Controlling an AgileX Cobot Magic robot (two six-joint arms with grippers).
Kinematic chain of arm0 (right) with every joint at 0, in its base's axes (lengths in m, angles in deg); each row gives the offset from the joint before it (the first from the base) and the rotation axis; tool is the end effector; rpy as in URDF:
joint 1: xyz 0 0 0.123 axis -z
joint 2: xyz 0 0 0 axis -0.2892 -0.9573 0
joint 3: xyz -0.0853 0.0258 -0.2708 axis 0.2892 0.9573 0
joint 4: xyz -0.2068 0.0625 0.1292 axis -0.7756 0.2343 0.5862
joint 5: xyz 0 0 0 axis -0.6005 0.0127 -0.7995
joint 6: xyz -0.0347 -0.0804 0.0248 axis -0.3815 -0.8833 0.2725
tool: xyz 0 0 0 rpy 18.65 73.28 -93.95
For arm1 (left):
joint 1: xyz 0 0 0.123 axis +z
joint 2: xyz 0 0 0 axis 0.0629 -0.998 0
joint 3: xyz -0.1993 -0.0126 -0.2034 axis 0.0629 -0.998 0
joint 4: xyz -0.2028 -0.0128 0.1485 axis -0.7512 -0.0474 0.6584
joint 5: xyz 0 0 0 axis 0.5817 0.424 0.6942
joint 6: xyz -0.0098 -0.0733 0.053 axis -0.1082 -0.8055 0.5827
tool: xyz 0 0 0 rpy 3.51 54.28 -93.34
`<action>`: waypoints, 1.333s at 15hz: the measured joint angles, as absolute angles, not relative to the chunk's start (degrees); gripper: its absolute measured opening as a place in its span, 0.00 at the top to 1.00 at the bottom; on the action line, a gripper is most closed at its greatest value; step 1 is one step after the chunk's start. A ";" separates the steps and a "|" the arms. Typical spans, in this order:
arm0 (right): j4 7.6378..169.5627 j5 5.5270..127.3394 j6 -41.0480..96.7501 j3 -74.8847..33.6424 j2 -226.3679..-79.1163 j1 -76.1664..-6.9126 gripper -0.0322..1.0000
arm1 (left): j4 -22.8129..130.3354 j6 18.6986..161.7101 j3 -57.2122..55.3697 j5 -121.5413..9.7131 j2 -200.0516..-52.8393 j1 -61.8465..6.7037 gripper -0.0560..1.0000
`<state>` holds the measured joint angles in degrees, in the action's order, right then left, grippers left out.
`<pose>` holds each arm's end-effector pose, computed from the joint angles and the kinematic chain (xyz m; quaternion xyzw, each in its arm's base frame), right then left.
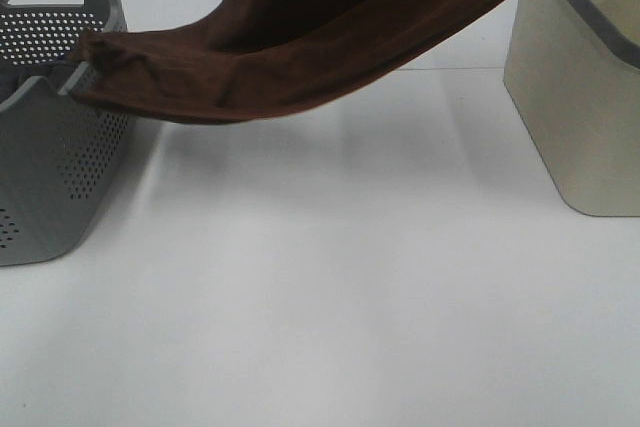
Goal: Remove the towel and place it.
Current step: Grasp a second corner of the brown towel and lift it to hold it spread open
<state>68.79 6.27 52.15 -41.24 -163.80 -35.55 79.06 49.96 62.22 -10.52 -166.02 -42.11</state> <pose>0.2856 0.0784 0.4548 -0.1388 0.9174 -0.0395 0.3709 0.3411 -0.2534 0.5093 0.2235 0.7527 -0.1373 0.6039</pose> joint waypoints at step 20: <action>59.62 54.17 51.46 -60.72 -188.15 -35.66 0.97 | 86.74 45.55 62.56 -48.11 -179.43 -23.09 0.95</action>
